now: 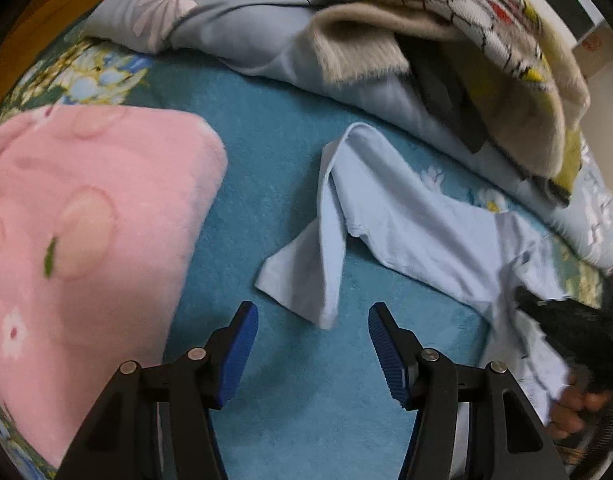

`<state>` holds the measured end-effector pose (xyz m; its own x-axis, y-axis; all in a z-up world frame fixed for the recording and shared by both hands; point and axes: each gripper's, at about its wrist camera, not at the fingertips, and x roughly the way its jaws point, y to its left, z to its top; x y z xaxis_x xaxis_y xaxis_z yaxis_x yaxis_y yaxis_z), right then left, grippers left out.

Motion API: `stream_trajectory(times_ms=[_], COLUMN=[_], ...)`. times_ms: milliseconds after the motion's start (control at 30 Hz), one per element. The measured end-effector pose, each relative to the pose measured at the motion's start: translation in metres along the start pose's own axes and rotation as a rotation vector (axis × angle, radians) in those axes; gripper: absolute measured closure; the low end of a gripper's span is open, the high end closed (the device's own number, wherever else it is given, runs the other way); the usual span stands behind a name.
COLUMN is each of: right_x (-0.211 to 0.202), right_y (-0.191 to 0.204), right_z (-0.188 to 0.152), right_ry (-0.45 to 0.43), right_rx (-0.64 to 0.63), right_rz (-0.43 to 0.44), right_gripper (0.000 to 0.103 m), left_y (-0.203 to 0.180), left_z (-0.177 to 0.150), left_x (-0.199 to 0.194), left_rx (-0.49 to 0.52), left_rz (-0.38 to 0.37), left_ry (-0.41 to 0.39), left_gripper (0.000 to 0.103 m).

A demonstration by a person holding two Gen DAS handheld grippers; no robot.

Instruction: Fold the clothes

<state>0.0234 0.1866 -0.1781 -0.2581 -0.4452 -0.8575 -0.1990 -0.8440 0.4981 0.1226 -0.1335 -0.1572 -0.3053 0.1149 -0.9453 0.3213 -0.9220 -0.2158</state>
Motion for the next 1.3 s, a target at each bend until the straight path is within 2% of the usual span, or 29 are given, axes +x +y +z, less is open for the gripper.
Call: stream_trajectory(times_ms=[67, 133, 167, 200, 267, 300, 367, 467, 533, 767, 833, 900, 1033, 1133, 1300], right_x=[-0.016, -0.033, -0.042, -0.053, -0.072, -0.081, -0.096, -0.114, -0.124, -0.152, -0.156, -0.159, -0.169, -0.18, -0.2], right_y=[-0.002, -0.005, -0.007, -0.01, -0.017, -0.021, -0.029, -0.04, -0.053, -0.105, -0.115, -0.124, -0.143, -0.159, -0.193], right_z=[-0.002, -0.005, -0.006, -0.008, -0.012, -0.015, -0.02, -0.028, -0.033, -0.05, -0.054, -0.058, -0.065, -0.071, -0.083], right_ry=[-0.025, -0.056, -0.072, -0.091, -0.122, -0.136, -0.159, -0.175, -0.184, -0.229, -0.236, -0.241, -0.253, -0.268, -0.297], right_rx=[-0.003, 0.001, 0.007, 0.014, 0.025, 0.028, 0.032, 0.034, 0.055, 0.184, 0.203, 0.219, 0.249, 0.262, 0.293], right_rz=[0.017, 0.025, 0.029, 0.032, 0.031, 0.027, 0.02, 0.016, 0.013, 0.028, 0.038, 0.048, 0.064, 0.065, 0.046], right_gripper=[0.085, 0.083, 0.083, 0.083, 0.083, 0.083, 0.083, 0.082, 0.082, 0.082, 0.082, 0.082, 0.082, 0.082, 0.082], left_y=[-0.006, -0.014, -0.018, -0.022, -0.03, -0.032, -0.035, -0.04, -0.038, -0.048, -0.072, -0.106, -0.201, -0.279, -0.393], left_z=[0.001, 0.001, 0.001, 0.001, 0.001, 0.001, 0.003, 0.013, 0.027, 0.081, 0.091, 0.095, 0.082, 0.055, -0.003], left_x=[0.005, 0.012, 0.015, 0.018, 0.026, 0.029, 0.03, 0.009, -0.013, -0.101, -0.117, -0.127, -0.119, -0.091, -0.026], left_rx=[0.036, 0.091, 0.119, 0.15, 0.212, 0.231, 0.279, 0.37, 0.398, 0.363, 0.369, 0.417, 0.553, 0.655, 0.764], left_rz=[0.01, 0.035, 0.048, 0.067, 0.098, 0.113, 0.134, 0.124, 0.067, -0.343, -0.41, -0.483, -0.61, -0.651, -0.653], left_ry=[-0.007, -0.003, 0.0, 0.003, 0.021, 0.03, 0.038, 0.005, 0.002, 0.113, 0.128, 0.15, 0.228, 0.327, 0.524], left_gripper=[0.041, 0.042, 0.048, 0.055, 0.092, 0.1, 0.1, 0.1, 0.1, 0.1, 0.1, 0.1, 0.1, 0.1, 0.1])
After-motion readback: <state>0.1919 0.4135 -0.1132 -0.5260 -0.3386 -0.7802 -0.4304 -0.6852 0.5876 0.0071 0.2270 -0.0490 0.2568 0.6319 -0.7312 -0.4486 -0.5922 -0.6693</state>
